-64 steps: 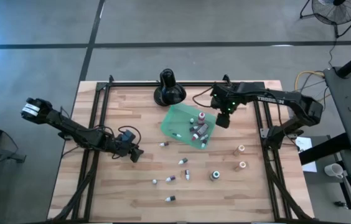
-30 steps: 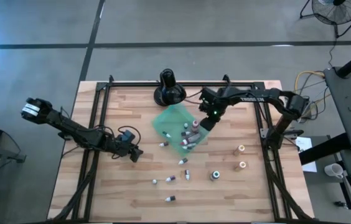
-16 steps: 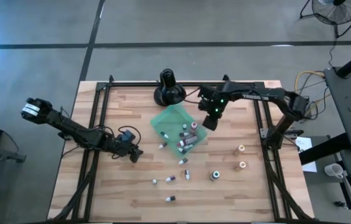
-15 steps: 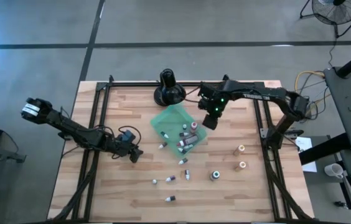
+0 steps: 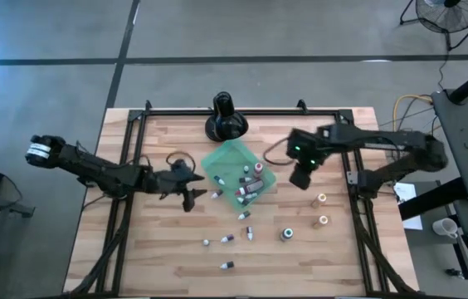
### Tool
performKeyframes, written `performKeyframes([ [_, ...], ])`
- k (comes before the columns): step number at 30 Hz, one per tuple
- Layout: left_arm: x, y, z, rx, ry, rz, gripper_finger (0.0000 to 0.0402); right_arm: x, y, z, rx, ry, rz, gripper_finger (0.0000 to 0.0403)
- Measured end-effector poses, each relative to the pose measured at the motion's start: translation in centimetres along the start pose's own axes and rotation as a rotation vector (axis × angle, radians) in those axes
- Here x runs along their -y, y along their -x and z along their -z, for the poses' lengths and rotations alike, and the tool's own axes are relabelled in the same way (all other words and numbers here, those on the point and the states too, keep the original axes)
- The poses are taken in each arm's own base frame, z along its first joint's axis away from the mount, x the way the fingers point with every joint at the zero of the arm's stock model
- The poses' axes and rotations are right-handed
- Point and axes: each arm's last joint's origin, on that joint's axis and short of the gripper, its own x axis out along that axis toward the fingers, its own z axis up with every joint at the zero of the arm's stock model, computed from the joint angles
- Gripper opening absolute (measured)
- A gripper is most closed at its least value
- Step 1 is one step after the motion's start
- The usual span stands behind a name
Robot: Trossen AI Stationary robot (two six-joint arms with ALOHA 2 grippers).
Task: Pick & Place food coloring
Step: Remove the large red food coloring bottle from the green bin
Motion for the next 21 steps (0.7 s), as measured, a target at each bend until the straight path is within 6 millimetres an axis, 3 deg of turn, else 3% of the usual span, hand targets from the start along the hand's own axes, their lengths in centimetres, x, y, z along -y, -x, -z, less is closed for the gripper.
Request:
performKeyframes([
  [5,0.1,-1.4,-4.9,0.028,-0.014,0.068,0.0223,0.9,0.2,2.7,0.089,-0.03,0.0,0.0038],
  [11,0.3,-5.8,-8.8,-0.058,0.036,0.015,0.0223,1.6,0.1,4.2,0.186,0.033,-0.038,0.0038],
  [16,1.2,-10.4,-10.5,-0.118,0.051,-0.003,0.0223,2.0,-0.3,5.1,0.183,0.059,-0.03,0.0038],
  [21,2.1,-13.6,-10.4,-0.356,0.03,-0.013,0.0223,2.3,-0.8,5.3,0.199,0.113,0.013,0.0038],
])
